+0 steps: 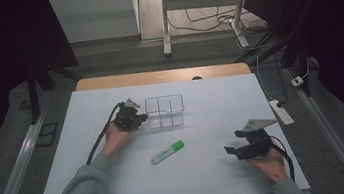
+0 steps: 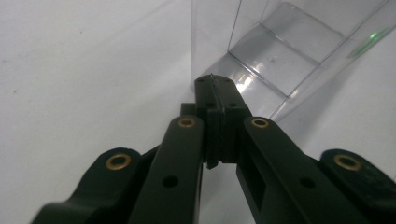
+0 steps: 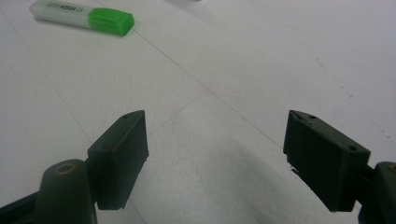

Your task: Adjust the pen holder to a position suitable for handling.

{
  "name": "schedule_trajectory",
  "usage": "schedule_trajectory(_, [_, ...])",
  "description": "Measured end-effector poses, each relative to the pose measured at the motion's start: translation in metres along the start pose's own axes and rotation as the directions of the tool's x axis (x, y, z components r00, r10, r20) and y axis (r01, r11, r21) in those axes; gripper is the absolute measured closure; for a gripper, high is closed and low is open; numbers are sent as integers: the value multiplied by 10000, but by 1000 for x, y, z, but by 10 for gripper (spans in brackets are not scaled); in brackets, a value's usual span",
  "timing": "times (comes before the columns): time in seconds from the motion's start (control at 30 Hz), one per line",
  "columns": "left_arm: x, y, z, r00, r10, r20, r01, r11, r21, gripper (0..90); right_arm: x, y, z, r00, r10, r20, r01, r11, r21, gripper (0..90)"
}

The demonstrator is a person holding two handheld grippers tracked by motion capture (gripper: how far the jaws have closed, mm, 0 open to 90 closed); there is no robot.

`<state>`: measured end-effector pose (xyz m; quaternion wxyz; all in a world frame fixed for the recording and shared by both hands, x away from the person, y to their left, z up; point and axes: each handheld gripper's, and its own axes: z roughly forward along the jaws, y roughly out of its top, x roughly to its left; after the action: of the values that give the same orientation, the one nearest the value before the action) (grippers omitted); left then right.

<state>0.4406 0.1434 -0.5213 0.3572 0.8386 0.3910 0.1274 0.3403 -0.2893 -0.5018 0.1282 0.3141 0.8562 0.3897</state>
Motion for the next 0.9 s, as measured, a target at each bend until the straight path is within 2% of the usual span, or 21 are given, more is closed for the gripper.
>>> schedule_trajectory(0.73, [-18, 18, 22, 9994, 264, 241, -264, 9997, 10, 887, -1, -1, 0, 10000, 38, 63, -39, 10000, 70, 214])
schedule_trajectory(0.9, [-17, 19, 21, 9993, 269, 241, -268, 9996, -38, 887, 0, -1, -1, 10000, 13, 95, -14, 10000, 90, 214])
